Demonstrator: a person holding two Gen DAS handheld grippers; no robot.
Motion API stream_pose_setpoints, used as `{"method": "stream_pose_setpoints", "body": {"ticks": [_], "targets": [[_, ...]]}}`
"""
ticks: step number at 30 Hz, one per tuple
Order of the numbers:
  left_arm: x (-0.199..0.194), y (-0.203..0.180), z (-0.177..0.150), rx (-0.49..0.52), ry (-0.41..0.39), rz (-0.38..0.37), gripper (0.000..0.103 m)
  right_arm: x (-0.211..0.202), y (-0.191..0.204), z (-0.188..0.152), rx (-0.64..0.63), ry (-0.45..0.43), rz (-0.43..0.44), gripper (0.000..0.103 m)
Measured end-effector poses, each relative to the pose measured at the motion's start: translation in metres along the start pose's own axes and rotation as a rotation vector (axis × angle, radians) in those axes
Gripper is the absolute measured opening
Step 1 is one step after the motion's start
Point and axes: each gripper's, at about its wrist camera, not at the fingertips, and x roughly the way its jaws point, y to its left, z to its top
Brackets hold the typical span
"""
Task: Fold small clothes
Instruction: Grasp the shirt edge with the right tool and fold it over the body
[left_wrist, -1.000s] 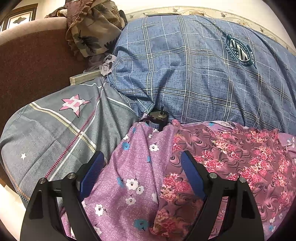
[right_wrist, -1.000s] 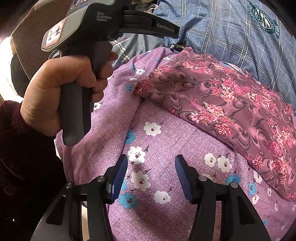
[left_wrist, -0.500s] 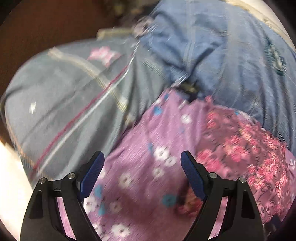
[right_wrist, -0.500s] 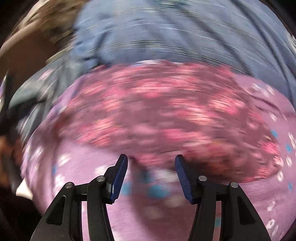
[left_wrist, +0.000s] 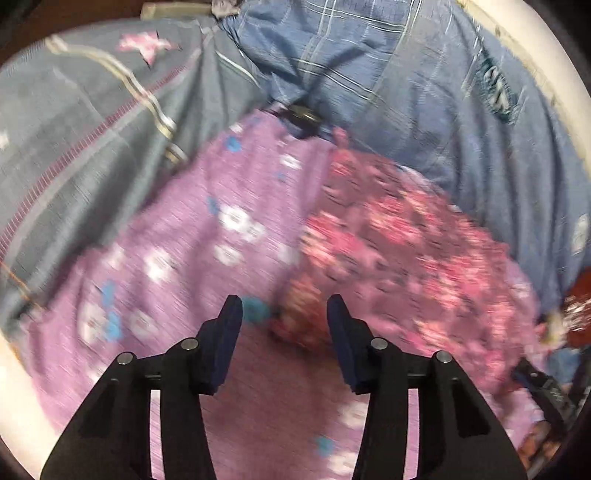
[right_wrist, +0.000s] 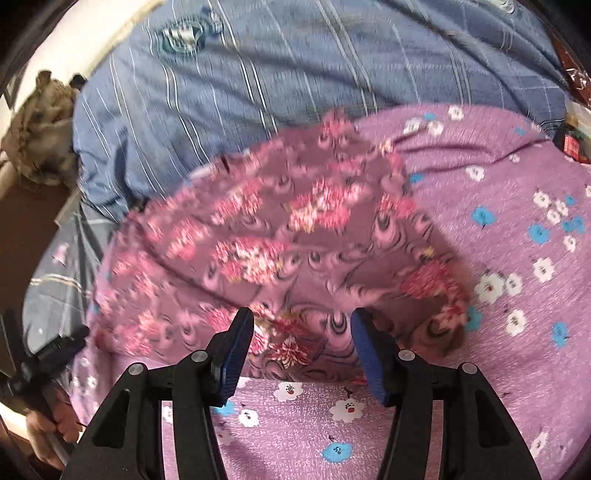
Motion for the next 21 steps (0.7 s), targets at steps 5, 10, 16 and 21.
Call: {"method": "stream_pose_setpoints", "body": {"ticks": [5,10,16,21], "targets": [[0.021,-0.014,-0.016,-0.087,0.16,-0.142,0.064,-0.005,-0.006,-0.004,0.042,0.009,0.04,0.058],[0.034,-0.026,-0.016,-0.098,0.151,-0.147,0.064,-0.008,0.003,-0.016,-0.004,0.002,0.098,0.057],[0.051,-0.022,0.001,-0.22,0.091,-0.214,0.044,0.008,0.043,-0.024,-0.129,0.004,0.095,0.008],[0.068,-0.029,0.007,-0.234,0.087,-0.238,0.029,0.029,0.06,-0.023,-0.109,0.036,0.124,0.008]]}}
